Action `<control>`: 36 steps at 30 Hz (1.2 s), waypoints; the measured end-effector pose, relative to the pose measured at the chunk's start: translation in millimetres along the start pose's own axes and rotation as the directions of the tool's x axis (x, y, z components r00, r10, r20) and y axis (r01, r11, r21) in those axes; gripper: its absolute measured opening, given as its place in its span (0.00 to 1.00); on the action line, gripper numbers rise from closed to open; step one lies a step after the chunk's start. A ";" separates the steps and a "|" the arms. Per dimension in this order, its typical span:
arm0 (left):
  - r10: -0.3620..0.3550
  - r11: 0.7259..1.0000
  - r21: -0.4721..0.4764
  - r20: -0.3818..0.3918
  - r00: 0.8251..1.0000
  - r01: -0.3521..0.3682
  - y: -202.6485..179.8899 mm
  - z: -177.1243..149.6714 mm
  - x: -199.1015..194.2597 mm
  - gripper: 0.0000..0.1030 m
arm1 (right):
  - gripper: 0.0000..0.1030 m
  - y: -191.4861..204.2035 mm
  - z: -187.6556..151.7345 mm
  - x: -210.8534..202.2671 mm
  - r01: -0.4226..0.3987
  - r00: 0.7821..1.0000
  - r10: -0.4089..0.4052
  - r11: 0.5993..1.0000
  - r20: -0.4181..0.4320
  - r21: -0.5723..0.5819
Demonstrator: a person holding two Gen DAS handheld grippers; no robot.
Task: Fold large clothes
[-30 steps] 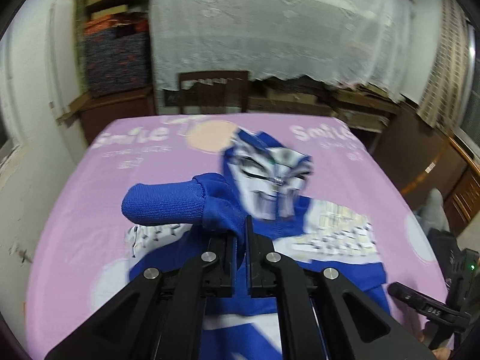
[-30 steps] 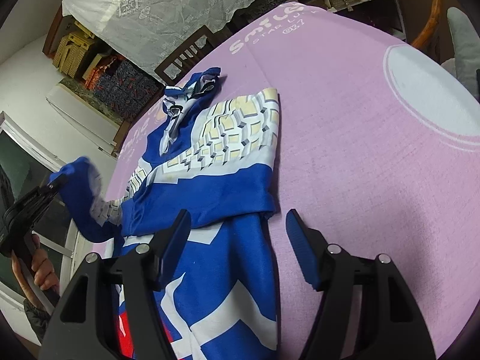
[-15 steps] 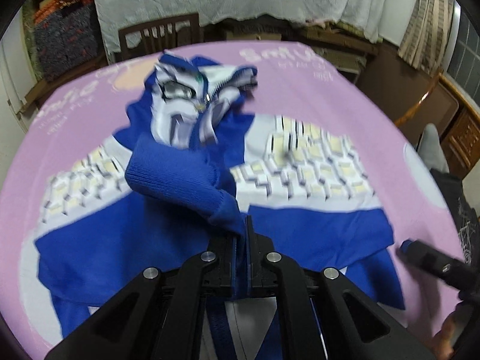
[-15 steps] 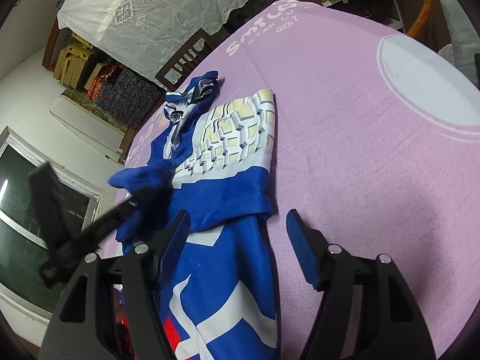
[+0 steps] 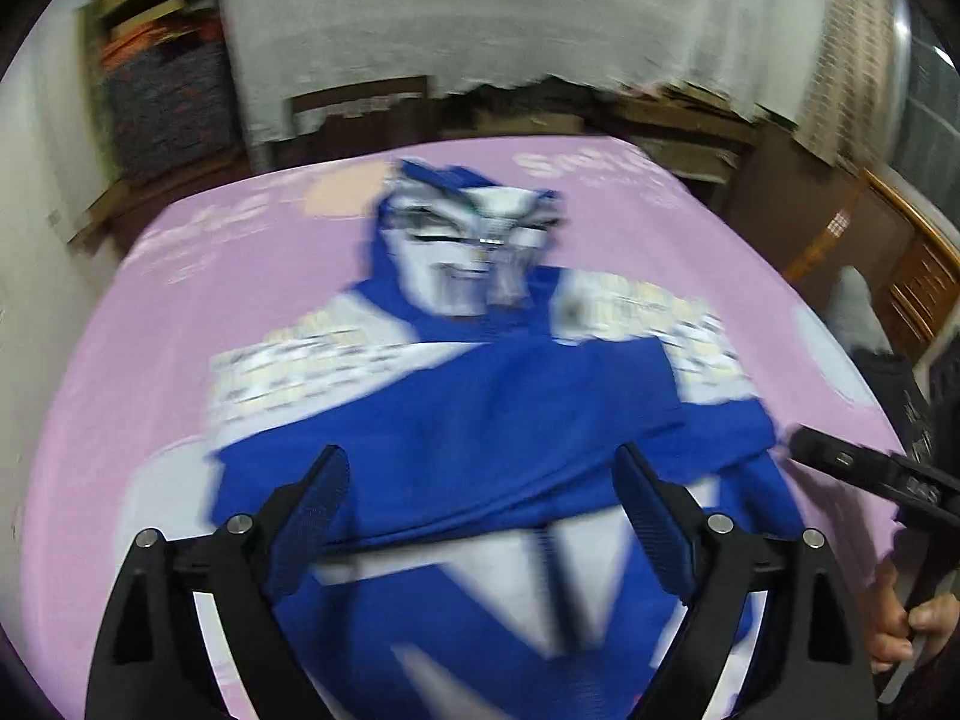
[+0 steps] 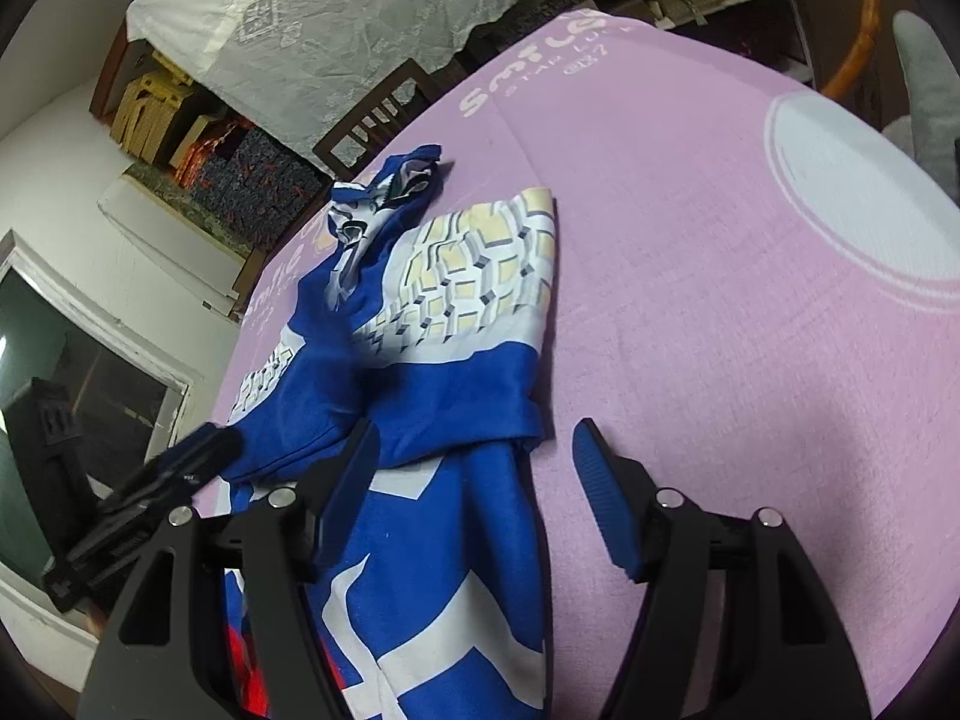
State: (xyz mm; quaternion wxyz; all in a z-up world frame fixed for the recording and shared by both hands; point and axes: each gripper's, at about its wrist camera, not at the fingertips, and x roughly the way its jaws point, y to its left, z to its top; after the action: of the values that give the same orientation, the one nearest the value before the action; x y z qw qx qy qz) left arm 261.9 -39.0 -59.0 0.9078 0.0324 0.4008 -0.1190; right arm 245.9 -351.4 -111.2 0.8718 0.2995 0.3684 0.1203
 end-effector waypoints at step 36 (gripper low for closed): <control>0.086 0.972 -0.207 -0.114 0.990 -0.108 117.2 -4.6 67.0 0.94 | 0.00 56.5 39.6 90.6 0.223 0.968 -0.245 0.941 -0.060 -0.253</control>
State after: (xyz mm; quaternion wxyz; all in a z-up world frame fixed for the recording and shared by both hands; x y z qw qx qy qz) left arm 330.5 62.6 -115.7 0.8885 -0.0392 0.4562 -0.0291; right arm 338.2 -284.8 -106.6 0.8926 0.1382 0.4228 0.0736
